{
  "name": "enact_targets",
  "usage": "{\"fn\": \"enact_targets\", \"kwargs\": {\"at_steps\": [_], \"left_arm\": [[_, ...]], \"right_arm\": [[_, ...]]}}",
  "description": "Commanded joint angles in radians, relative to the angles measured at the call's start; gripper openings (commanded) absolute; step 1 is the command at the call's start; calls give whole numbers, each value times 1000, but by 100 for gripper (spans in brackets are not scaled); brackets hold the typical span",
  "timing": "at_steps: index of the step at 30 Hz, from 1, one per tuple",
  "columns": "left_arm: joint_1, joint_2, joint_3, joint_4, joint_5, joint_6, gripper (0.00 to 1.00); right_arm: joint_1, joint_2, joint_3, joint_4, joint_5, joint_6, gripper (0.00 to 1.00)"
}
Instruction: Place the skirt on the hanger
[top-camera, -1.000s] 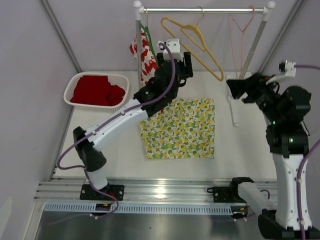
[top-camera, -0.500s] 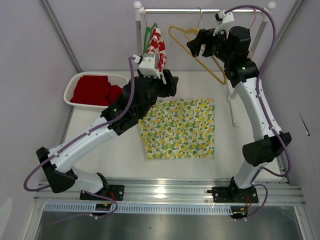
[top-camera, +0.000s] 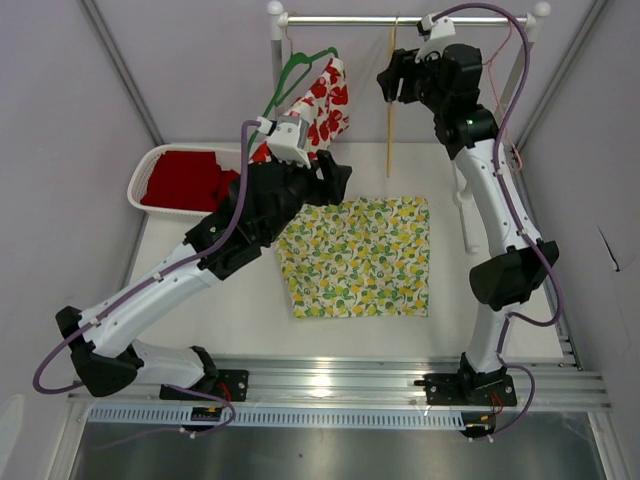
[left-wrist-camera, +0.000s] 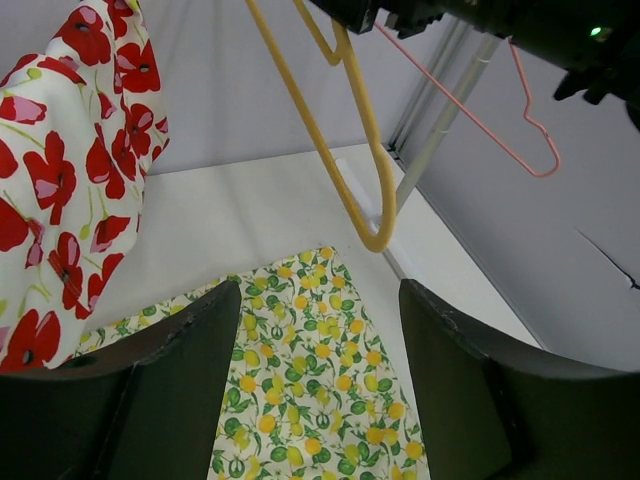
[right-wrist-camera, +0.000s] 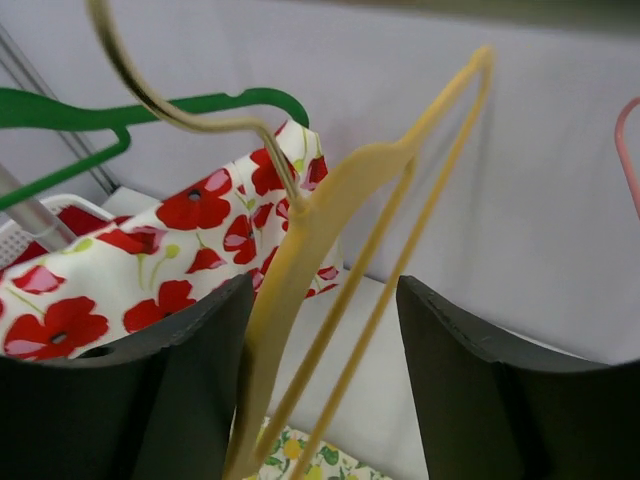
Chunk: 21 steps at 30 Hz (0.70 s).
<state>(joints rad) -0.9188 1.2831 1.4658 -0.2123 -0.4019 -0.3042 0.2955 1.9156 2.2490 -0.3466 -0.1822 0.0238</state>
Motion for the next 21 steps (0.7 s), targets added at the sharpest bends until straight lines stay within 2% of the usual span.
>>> {"fn": "enact_targets", "kwargs": {"at_steps": [1,2,7,14,16,20,21], "left_arm": [[-3,-45,-12,-2,32,8,70],[-3,-48,-13,-1,34,8,70],[-3,-56,-10,-12,52,5,70],[-5,-83,-39,-32,57,5,70],[-5,-93,-47,-36,57,10,70],[-5,-97,-51,-48,58,19,71],[-5,-99,-53,-48,57,19,71]], "right_arm": [[30,8,-5,23,41,-47,63],[49,7,-15,30,81,-65,58],[91,-61,-133,112,170,-105,50],[94,-95,-155,116,236,-116,34],[94,-113,-176,141,250,-116,34],[96,-136,-184,162,245,-120,47],[94,-132,-172,161,242,-124,47]]}}
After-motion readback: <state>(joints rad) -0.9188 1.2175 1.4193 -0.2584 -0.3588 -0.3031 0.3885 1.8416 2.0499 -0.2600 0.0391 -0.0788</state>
